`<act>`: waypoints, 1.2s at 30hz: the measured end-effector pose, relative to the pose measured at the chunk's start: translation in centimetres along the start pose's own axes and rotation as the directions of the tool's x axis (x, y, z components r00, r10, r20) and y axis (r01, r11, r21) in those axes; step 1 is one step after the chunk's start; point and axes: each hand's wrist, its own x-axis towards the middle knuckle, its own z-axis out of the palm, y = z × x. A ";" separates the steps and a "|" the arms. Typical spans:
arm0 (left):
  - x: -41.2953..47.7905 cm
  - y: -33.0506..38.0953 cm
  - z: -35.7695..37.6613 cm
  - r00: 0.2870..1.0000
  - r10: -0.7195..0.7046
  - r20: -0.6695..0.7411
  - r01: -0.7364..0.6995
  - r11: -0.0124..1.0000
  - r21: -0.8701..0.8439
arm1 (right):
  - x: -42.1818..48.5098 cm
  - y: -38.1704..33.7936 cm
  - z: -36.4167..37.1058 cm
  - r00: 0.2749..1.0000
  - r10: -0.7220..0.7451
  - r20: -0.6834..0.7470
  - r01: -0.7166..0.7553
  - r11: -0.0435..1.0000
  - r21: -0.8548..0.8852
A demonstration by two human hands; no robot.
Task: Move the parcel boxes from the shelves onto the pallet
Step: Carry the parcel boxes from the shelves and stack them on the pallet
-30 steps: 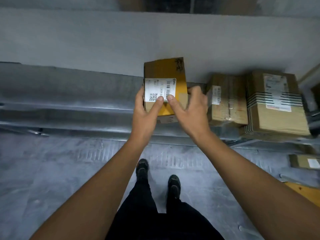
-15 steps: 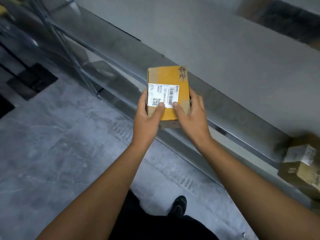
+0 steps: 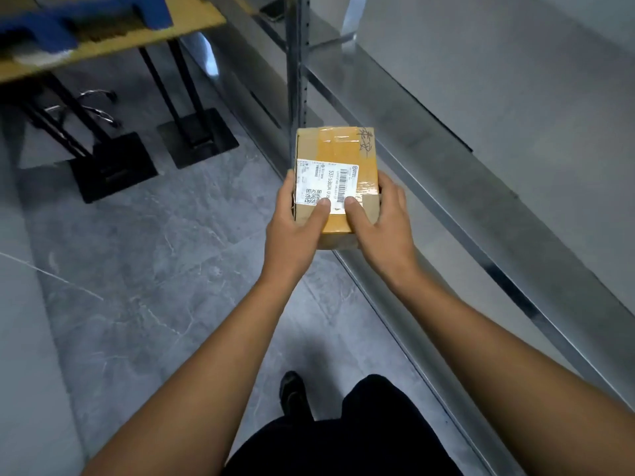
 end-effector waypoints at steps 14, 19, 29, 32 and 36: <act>19.1 -1.3 -9.1 0.969 -0.043 -0.245 0.053 0.998 0.033 | 18.5 -3.3 16.8 0.969 -0.088 0.232 0.061 0.991 0.122; 28.2 1.1 -12.2 0.946 -0.058 -0.320 0.078 0.996 0.049 | 27.5 -5.9 22.1 0.947 -0.139 0.290 0.088 0.979 0.183; 41.9 2.6 -20.4 0.871 -0.076 -0.485 0.092 0.996 0.009 | 40.5 -12.7 33.3 0.877 -0.254 0.409 0.172 0.958 0.227; 45.8 1.7 -24.2 0.855 -0.091 -0.510 0.095 0.995 -0.019 | 43.1 -14.6 38.1 0.852 -0.276 0.444 0.200 0.957 0.212; 51.7 0.1 -30.1 0.847 -0.102 -0.521 0.080 0.995 -0.064 | 46.5 -17.6 45.6 0.843 -0.294 0.451 0.222 0.953 0.206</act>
